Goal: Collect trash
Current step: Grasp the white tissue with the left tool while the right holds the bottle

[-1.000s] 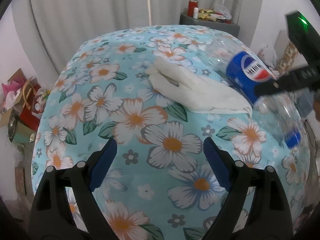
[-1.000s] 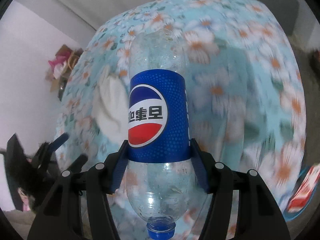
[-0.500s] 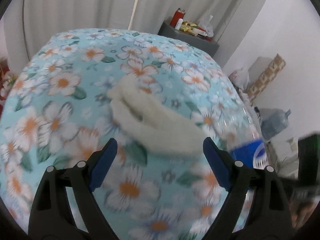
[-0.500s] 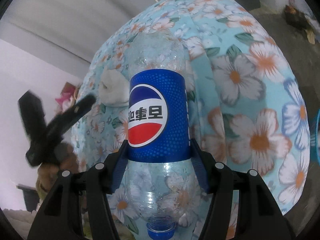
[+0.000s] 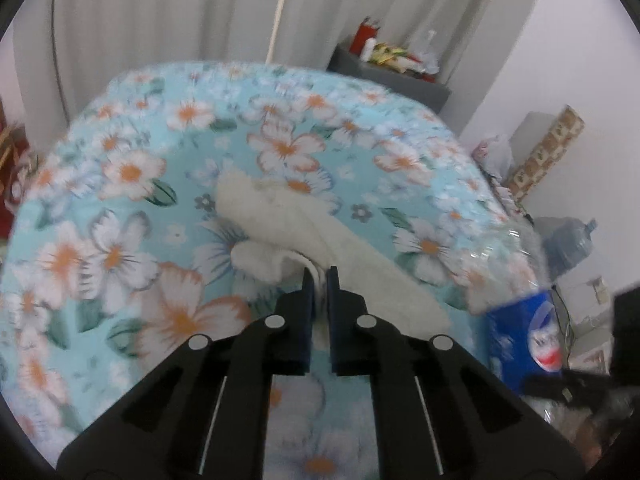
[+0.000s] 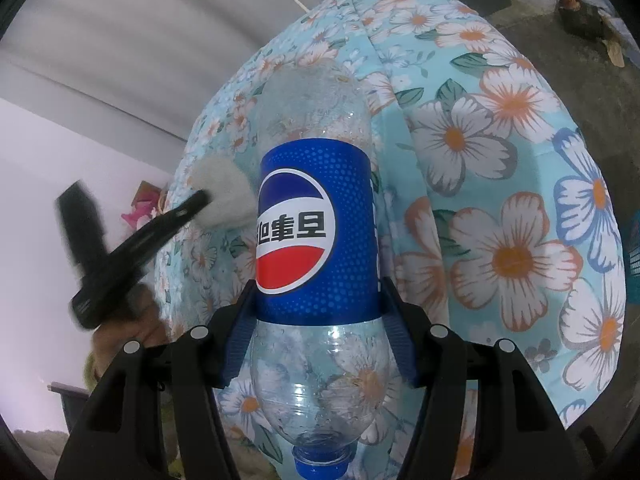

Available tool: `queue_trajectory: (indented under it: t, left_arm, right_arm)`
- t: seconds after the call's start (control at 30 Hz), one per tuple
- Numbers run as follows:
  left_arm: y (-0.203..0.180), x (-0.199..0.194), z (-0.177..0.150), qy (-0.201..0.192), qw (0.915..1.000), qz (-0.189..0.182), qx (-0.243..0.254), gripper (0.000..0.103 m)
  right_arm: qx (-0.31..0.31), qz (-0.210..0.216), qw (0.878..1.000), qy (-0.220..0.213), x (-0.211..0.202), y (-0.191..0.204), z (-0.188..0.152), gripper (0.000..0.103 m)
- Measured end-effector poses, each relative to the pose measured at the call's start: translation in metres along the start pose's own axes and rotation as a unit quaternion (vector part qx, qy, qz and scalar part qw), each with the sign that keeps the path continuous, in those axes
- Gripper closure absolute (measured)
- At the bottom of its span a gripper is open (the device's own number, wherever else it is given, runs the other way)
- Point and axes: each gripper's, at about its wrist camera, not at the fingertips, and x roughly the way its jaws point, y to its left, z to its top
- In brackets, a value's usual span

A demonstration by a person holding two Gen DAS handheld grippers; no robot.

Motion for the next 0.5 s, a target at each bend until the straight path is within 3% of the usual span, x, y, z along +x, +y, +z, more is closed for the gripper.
queue_trajectory:
  t: [0.13, 0.2, 0.3, 0.4, 0.5]
  left_arm:
    - [-0.005, -0.065, -0.002, -0.015, 0.9981, -0.048, 0.036, 0.099]
    - [-0.013, -0.1, -0.004, -0.027, 0.9935, -0.074, 0.082, 0.099]
    - [-0.027, -0.128, -0.012, -0.035, 0.984, -0.077, 0.157, 0.098]
    - [-0.039, -0.127, -0.023, -0.015, 0.9767, -0.071, 0.202, 0.097]
    - [-0.044, -0.097, -0.036, 0.027, 0.9792, -0.078, 0.186, 0.087]
  right_arm:
    - [-0.003, 0.0, 1.0, -0.001, 0.0, -0.001, -0.001, 0.045]
    - [-0.003, 0.001, 1.0, -0.001, -0.001, -0.001, -0.002, 0.045]
    - [-0.004, 0.002, 1.0, 0.0, -0.001, -0.001, -0.002, 0.045]
    - [-0.006, 0.0, 1.0, 0.001, 0.0, 0.001, -0.001, 0.045]
    - [-0.005, 0.0, 1.0, 0.0, -0.001, 0.0, -0.002, 0.044]
